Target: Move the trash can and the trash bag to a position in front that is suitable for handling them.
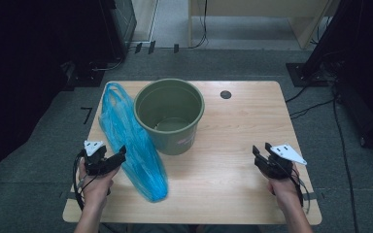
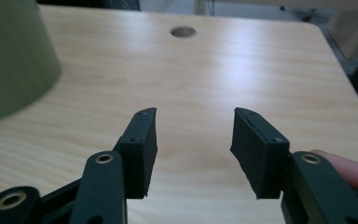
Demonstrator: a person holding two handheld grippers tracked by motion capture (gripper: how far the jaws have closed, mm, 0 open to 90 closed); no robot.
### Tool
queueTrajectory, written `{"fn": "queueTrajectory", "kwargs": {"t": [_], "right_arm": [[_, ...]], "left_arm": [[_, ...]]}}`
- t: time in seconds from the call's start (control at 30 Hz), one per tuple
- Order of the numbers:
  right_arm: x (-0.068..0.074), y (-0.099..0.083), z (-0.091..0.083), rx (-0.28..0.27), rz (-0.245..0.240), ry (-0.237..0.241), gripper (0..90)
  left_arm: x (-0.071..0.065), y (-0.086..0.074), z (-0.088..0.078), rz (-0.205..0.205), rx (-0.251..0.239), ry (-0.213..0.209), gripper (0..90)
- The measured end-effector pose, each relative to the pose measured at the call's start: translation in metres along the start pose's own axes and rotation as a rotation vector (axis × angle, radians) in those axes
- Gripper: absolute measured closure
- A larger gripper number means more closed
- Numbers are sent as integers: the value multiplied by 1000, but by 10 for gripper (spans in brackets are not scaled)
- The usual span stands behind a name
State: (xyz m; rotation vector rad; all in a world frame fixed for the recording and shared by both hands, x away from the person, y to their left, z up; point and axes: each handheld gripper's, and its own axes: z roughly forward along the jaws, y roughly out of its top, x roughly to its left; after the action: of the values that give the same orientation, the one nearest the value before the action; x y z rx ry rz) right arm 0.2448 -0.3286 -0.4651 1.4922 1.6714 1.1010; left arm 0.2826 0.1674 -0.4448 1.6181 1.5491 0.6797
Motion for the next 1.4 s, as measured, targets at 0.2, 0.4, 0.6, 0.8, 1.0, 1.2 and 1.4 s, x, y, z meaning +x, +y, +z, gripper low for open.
{"fn": "queueTrajectory", "kwargs": {"t": [0.2, 0.4, 0.6, 0.8, 1.0, 1.2, 1.4], "right_arm": [[22, 22, 22, -17, 17, 31, 564], [42, 39, 44, -21, 8, 60, 610], [66, 52, 61, -35, -12, 95, 749], [90, 68, 86, -40, -23, 114, 837], [104, 85, 109, -49, 4, 104, 864], [115, 97, 121, -32, 51, 167, 900], [105, 92, 109, -27, 51, 190, 900]], "left_arm": [[-11, 17, 9, -9, -23, -55, 434], [-22, 25, 20, -4, -34, -65, 621], [-29, 33, 31, -38, -52, -83, 777], [-38, 45, 49, -64, -60, -108, 873], [-48, 56, 59, -68, -59, -127, 900], [-63, 59, 62, -4, -70, -152, 900], [-73, 54, 57, 25, -65, -166, 900]]}}
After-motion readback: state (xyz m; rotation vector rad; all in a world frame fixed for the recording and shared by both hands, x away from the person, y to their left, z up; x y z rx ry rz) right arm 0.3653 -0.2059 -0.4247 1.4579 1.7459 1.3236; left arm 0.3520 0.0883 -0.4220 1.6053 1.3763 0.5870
